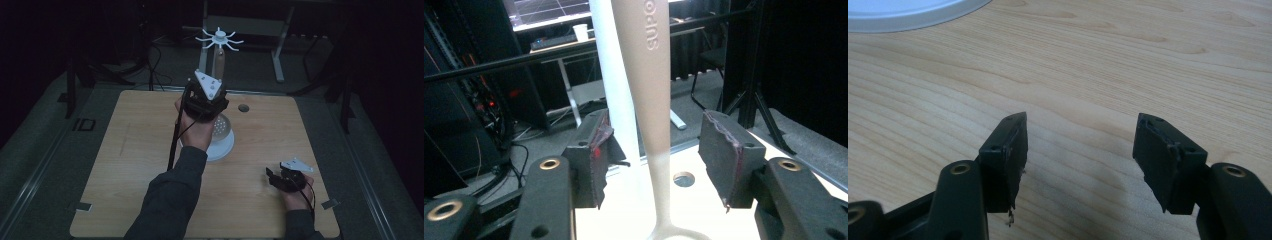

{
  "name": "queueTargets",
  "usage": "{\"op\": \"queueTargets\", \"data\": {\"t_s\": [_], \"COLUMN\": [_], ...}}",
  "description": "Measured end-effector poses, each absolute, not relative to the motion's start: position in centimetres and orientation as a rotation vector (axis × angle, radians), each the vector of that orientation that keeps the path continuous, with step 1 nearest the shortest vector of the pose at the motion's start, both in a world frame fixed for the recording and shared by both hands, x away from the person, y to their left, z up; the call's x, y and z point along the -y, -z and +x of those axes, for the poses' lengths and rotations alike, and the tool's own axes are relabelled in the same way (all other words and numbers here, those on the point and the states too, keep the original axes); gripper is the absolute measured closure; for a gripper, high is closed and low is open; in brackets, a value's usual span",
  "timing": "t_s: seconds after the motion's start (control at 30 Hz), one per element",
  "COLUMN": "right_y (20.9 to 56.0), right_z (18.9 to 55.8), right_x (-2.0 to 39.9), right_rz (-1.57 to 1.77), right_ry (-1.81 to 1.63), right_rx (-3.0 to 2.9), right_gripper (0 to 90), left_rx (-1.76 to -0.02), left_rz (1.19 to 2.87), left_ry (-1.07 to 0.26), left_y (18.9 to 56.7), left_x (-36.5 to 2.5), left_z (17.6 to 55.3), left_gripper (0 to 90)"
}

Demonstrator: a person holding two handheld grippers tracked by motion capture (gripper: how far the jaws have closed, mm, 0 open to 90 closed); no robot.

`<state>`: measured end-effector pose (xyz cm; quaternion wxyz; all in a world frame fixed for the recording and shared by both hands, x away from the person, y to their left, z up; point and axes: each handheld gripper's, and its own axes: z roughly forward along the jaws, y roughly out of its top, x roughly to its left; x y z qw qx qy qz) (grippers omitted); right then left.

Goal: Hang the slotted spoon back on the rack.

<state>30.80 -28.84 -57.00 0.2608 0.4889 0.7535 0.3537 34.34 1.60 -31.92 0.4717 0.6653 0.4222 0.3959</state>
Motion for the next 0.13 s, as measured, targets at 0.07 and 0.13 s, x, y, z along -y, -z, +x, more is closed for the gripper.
{"op": "queueTargets", "data": {"t_s": [0.07,0.13], "right_y": [57.0,57.05], "right_z": [30.81,30.87], "right_x": [28.83,28.89], "right_rz": [1.323,1.321], "right_ry": [-0.957,-0.955], "right_rx": [-2.041,-2.043], "right_gripper": [38.3,37.8], "left_rx": [-1.026,-1.023], "left_rz": [1.63,1.632], "left_ry": [-0.962,-0.957], "left_y": [31.87,31.91], "left_x": [-1.68,-1.71], "left_z": [34.15,34.05], "left_gripper": [45.6,45.0]}}
